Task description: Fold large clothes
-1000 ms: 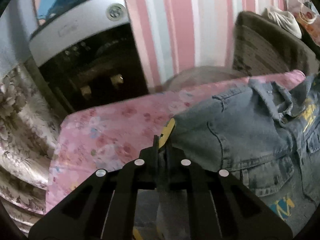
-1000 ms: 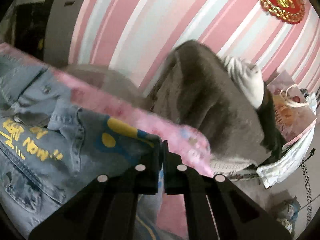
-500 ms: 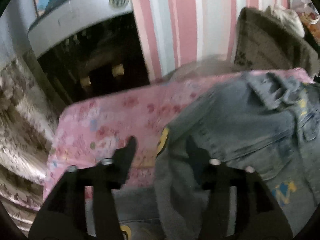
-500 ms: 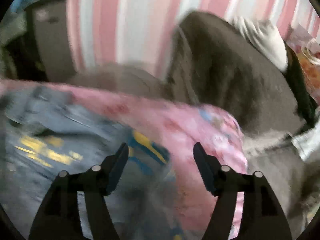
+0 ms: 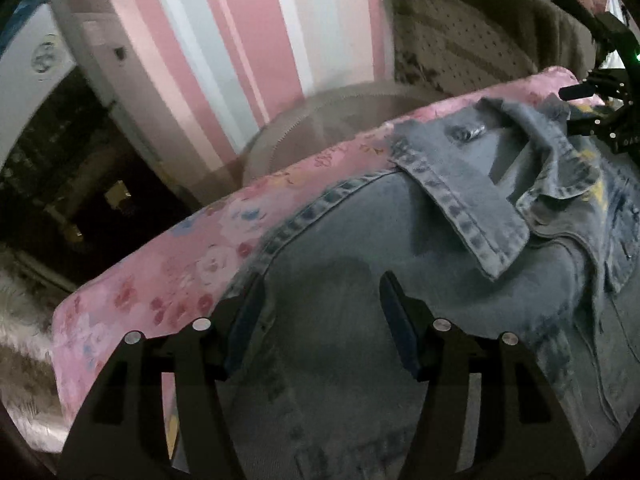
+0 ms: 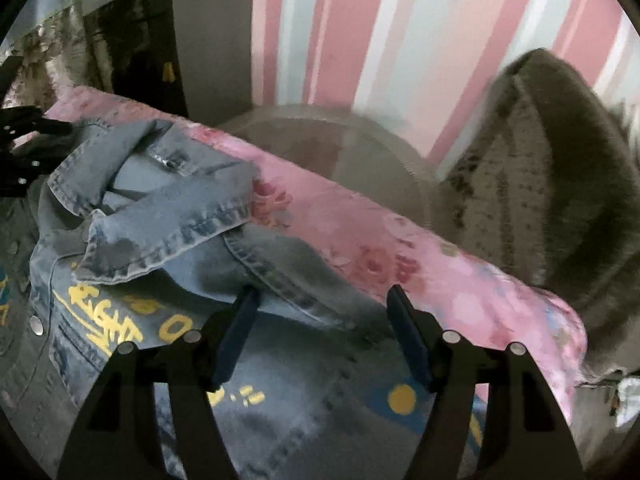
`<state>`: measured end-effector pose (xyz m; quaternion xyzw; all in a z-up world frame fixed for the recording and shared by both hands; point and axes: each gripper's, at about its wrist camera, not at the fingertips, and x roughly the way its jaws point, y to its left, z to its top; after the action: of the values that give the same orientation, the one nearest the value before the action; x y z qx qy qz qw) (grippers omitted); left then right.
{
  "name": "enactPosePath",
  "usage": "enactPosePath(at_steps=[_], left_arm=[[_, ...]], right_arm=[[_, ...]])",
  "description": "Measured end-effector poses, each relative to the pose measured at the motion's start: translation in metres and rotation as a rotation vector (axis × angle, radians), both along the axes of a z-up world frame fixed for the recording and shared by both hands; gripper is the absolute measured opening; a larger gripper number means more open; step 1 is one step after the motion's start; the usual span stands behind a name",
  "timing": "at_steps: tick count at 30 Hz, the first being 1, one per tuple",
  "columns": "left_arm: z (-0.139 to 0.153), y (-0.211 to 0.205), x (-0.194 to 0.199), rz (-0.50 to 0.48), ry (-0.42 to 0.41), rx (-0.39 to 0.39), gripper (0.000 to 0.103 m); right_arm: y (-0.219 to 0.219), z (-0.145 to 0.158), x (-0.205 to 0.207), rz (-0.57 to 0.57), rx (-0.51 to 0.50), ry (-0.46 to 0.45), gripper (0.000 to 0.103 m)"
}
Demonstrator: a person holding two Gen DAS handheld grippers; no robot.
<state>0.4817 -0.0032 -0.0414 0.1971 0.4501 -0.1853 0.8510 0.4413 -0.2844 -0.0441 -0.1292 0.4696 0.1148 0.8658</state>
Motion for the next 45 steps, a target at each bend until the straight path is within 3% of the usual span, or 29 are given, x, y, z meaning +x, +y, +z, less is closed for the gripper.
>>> enactPosePath(at_steps=[1,2,4,8,10,13,15,17,22,24,26,27,28,29,31,32,36,39,45], left_arm=[[-0.002,-0.001,0.002,-0.012,0.017,-0.004,0.028],[-0.006,-0.002,0.005,-0.025,0.054,-0.009,0.000],[-0.009,-0.001,0.004,-0.021,0.050,0.006,0.000],[-0.003,-0.001,-0.009,0.019,-0.062,0.045,0.000],[0.012,0.005,-0.017,0.064,-0.149,0.019,0.000],[0.045,0.020,-0.023,0.168,-0.318,-0.015,0.000],[0.058,0.032,-0.019,0.236,-0.366,-0.045,0.000],[0.055,0.042,-0.004,0.277,-0.327,-0.049,0.000],[0.021,0.037,0.002,0.258,-0.242,0.045,0.000],[0.016,0.035,0.001,0.256,-0.224,0.073,0.000],[0.021,0.034,-0.005,0.254,-0.223,0.076,0.000],[0.024,0.034,-0.009,0.245,-0.220,0.063,0.003],[0.029,0.035,-0.015,0.238,-0.220,0.050,0.019],[0.033,0.034,-0.024,0.238,-0.232,0.044,0.047],[0.040,0.032,-0.042,0.243,-0.266,0.035,0.076],[0.044,0.030,-0.053,0.243,-0.283,0.025,0.081],[0.051,0.020,-0.098,0.227,-0.307,-0.021,0.100],[0.051,0.008,-0.133,0.216,-0.342,-0.006,0.100],[0.055,-0.009,-0.179,0.201,-0.333,-0.047,0.100]], right_arm=[[0.001,-0.002,0.001,0.006,0.003,0.002,0.059],[0.002,-0.004,0.001,0.019,0.022,0.000,0.037],[0.004,-0.010,0.000,0.029,0.035,0.013,0.022],[0.013,-0.008,-0.016,0.047,-0.042,-0.060,0.012],[0.021,0.004,-0.025,0.041,-0.103,-0.146,0.011],[0.036,0.041,-0.046,0.030,-0.170,-0.344,0.008],[0.046,0.058,-0.056,0.020,-0.209,-0.462,0.008],[0.048,0.051,-0.048,-0.011,-0.267,-0.449,0.008],[0.021,-0.020,0.001,-0.129,-0.313,-0.100,0.011],[0.022,-0.019,0.001,-0.132,-0.323,-0.092,0.013],[0.018,-0.005,-0.002,-0.163,-0.277,-0.078,0.032],[0.015,0.008,-0.008,-0.174,-0.244,-0.093,0.039],[0.012,0.024,-0.018,-0.181,-0.203,-0.115,0.051],[0.008,0.037,-0.030,-0.191,-0.169,-0.135,0.058],[0.003,0.061,-0.054,-0.197,-0.098,-0.168,0.069],[-0.002,0.071,-0.073,-0.206,-0.062,-0.188,0.077],[-0.017,0.083,-0.134,-0.274,-0.002,-0.243,0.092],[-0.033,0.080,-0.170,-0.344,0.003,-0.285,0.101],[-0.075,0.076,-0.219,-0.518,-0.008,-0.314,0.101]])
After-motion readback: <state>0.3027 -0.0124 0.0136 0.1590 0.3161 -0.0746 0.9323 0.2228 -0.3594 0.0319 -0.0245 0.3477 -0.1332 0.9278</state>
